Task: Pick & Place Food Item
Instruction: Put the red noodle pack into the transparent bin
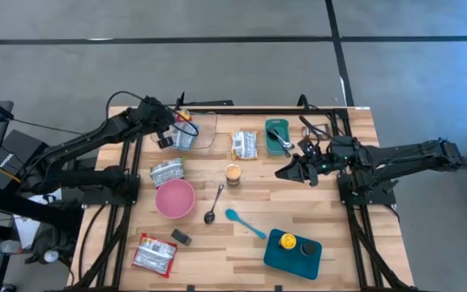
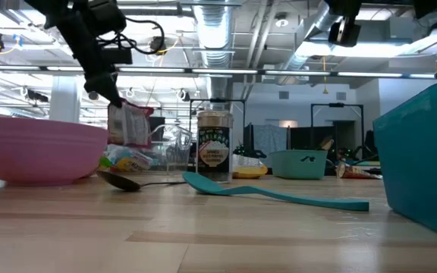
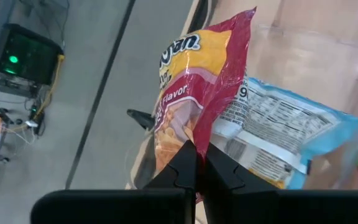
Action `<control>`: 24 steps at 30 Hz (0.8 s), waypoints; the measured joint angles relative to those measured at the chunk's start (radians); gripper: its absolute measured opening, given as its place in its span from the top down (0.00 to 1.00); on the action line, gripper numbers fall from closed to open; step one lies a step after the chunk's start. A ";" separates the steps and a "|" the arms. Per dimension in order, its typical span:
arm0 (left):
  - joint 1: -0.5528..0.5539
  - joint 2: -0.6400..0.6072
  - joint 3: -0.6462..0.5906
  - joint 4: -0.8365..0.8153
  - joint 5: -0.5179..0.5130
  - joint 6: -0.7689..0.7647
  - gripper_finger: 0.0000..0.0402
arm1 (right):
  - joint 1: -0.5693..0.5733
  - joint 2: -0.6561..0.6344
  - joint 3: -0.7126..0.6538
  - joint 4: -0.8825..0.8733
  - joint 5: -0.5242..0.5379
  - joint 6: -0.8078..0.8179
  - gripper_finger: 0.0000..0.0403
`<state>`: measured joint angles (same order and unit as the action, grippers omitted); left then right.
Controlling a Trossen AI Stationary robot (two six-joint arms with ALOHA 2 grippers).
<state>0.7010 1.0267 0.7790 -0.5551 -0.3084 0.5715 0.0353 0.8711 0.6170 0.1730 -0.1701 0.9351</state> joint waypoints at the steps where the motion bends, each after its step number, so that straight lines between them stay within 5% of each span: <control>1: 0.002 0.000 -0.009 0.020 0.000 0.007 1.00 | 0.000 0.000 0.000 0.000 0.007 0.000 0.75; 24: 0.002 0.000 -0.142 0.080 -0.002 0.077 0.95 | -0.032 0.000 0.000 0.000 0.015 0.000 0.75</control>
<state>0.7029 1.0271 0.6373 -0.4746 -0.3104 0.6486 0.0029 0.8711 0.6174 0.1726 -0.1547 0.9352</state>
